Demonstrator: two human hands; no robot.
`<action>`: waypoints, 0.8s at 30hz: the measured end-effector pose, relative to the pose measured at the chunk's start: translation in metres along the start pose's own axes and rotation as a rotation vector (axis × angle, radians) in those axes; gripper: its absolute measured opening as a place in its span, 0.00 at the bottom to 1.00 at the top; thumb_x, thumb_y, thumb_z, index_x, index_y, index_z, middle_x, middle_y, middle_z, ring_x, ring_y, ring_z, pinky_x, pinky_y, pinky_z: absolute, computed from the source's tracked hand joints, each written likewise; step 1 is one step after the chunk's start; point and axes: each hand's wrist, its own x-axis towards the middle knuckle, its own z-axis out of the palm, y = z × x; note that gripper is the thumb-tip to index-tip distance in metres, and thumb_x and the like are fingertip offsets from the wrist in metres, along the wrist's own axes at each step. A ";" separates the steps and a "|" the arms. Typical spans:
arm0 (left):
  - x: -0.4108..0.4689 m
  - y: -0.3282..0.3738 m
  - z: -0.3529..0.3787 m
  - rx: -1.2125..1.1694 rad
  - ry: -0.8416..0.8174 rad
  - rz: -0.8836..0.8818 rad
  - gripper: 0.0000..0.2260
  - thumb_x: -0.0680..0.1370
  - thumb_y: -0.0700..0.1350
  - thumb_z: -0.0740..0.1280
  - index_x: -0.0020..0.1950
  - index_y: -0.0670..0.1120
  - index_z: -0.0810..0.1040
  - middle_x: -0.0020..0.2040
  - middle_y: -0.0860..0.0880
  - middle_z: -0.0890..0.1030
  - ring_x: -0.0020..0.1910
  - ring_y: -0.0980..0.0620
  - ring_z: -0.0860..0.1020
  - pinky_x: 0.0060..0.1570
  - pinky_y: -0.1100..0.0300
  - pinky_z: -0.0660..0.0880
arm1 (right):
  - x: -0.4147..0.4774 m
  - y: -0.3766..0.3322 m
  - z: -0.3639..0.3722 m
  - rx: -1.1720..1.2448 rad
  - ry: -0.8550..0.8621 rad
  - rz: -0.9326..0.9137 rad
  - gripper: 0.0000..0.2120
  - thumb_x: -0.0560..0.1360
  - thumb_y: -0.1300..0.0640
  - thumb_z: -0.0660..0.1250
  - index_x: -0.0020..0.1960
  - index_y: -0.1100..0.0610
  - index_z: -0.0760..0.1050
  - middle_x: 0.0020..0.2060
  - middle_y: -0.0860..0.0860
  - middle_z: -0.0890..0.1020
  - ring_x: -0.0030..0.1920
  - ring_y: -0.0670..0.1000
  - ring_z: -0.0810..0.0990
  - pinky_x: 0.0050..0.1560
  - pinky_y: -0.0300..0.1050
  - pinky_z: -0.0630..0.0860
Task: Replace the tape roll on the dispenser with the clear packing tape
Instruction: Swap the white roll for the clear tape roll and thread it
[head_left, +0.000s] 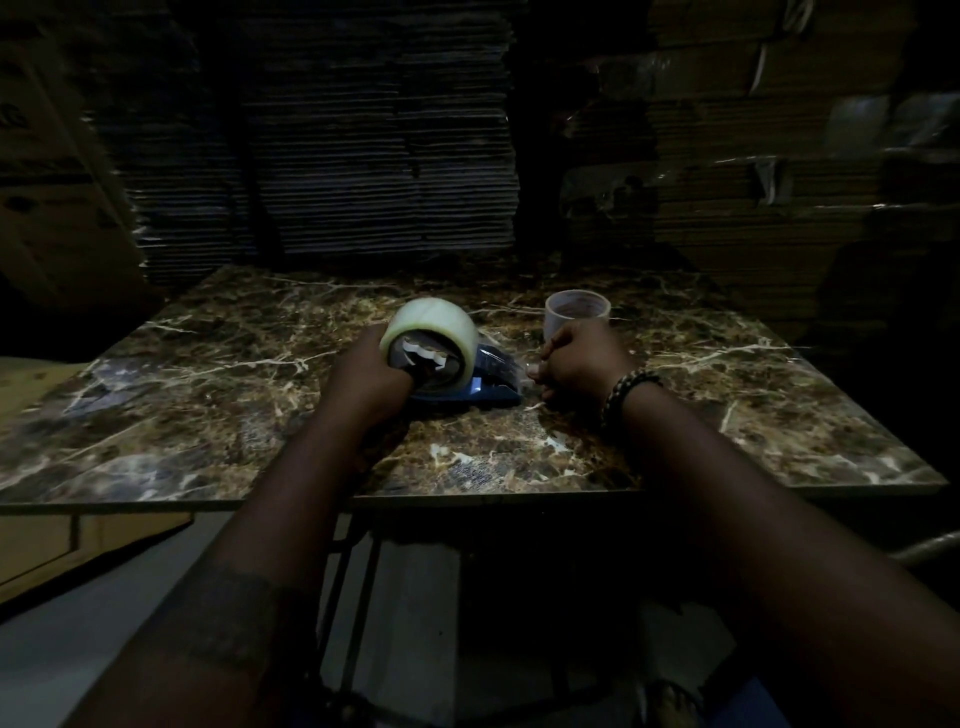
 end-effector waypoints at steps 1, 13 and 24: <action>-0.001 -0.002 -0.001 0.002 -0.003 0.002 0.27 0.77 0.39 0.73 0.76 0.47 0.73 0.70 0.40 0.79 0.68 0.38 0.78 0.58 0.52 0.73 | -0.001 -0.001 0.001 -0.025 -0.003 -0.013 0.05 0.76 0.65 0.74 0.41 0.61 0.81 0.37 0.59 0.87 0.36 0.58 0.88 0.42 0.63 0.86; -0.010 -0.011 -0.009 -0.025 0.043 -0.036 0.26 0.78 0.40 0.72 0.75 0.50 0.76 0.67 0.42 0.82 0.66 0.39 0.80 0.57 0.54 0.73 | -0.007 -0.011 0.018 -0.346 0.026 -0.216 0.05 0.72 0.62 0.76 0.44 0.53 0.83 0.43 0.50 0.87 0.45 0.51 0.84 0.48 0.48 0.84; -0.012 -0.011 -0.018 -0.054 0.049 -0.049 0.24 0.76 0.43 0.73 0.72 0.48 0.78 0.65 0.41 0.83 0.64 0.40 0.81 0.61 0.51 0.77 | -0.008 -0.002 0.028 -0.392 0.095 -0.355 0.09 0.71 0.53 0.79 0.47 0.48 0.80 0.45 0.48 0.85 0.47 0.51 0.83 0.50 0.53 0.84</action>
